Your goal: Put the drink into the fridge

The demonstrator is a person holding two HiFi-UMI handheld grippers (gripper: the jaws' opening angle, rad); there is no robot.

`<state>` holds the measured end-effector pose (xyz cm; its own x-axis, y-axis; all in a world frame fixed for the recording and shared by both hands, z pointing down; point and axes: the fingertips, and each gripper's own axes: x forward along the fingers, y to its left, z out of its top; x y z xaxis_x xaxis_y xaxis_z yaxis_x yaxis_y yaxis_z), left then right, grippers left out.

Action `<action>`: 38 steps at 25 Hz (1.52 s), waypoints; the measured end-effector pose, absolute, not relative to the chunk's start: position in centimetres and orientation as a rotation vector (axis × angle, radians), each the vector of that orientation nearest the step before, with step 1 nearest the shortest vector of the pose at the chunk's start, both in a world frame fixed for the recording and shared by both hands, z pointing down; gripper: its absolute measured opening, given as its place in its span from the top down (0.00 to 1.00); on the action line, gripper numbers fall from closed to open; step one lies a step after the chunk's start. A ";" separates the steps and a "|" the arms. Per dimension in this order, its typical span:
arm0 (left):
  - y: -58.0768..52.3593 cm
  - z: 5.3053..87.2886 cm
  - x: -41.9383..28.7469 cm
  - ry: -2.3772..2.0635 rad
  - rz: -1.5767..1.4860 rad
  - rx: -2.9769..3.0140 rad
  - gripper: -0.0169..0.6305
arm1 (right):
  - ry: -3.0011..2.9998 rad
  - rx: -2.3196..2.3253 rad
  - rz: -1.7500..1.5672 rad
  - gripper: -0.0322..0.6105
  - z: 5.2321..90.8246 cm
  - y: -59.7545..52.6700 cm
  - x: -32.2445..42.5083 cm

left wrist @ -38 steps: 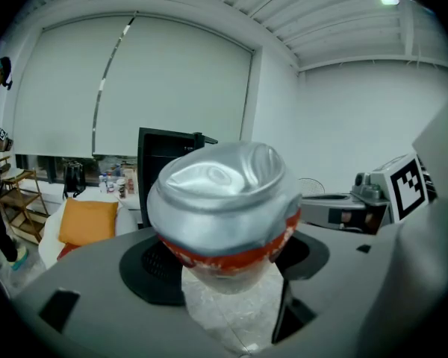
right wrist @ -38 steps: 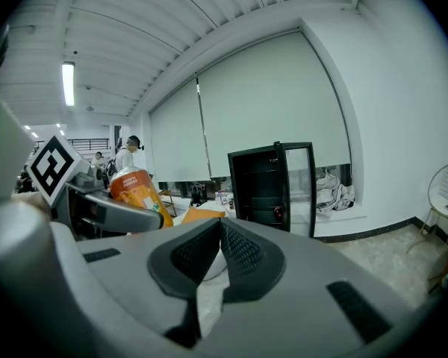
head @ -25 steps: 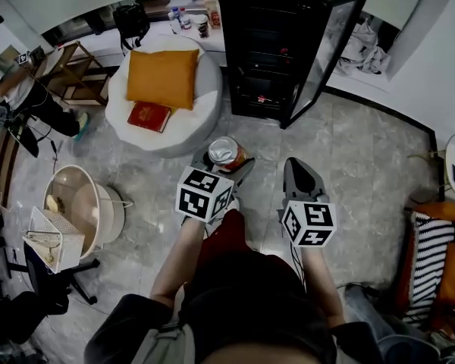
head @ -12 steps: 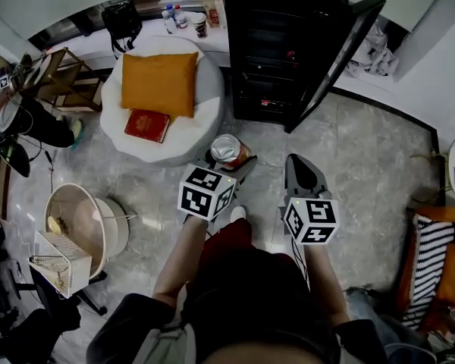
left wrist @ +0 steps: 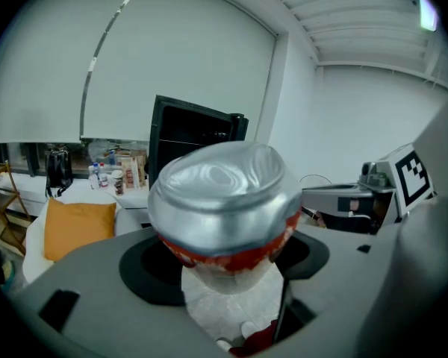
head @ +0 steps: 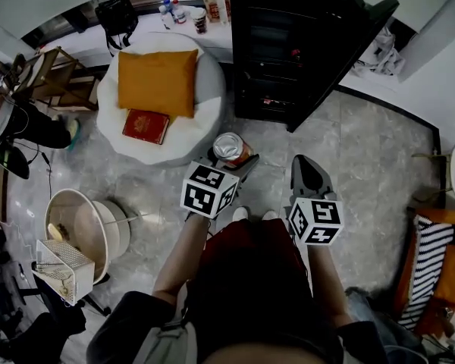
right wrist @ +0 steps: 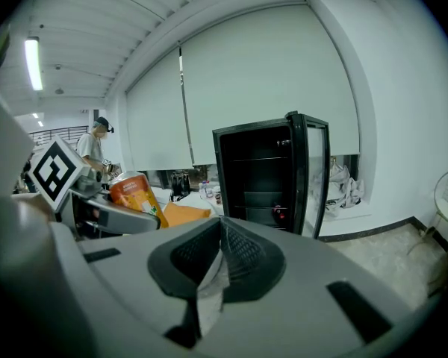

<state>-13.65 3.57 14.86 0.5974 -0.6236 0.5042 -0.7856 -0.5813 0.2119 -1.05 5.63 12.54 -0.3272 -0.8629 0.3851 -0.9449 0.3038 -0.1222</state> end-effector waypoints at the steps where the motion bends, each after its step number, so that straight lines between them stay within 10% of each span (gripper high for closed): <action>1: 3.1 15.1 -13.5 -1.125 0.536 2.409 0.44 | -2.320 1.654 0.485 0.92 12.7 5.1 -0.9; 38: -22.7 33.9 -5.7 -1.237 0.684 2.407 0.44 | -2.356 1.465 0.541 0.92 31.0 -18.1 4.7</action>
<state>-5.73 -22.67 33.92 0.5029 -0.6567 0.5619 -0.8250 -0.5587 0.0854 4.73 -18.10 30.99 -0.4268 -0.7834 0.4518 -0.9020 0.4048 -0.1503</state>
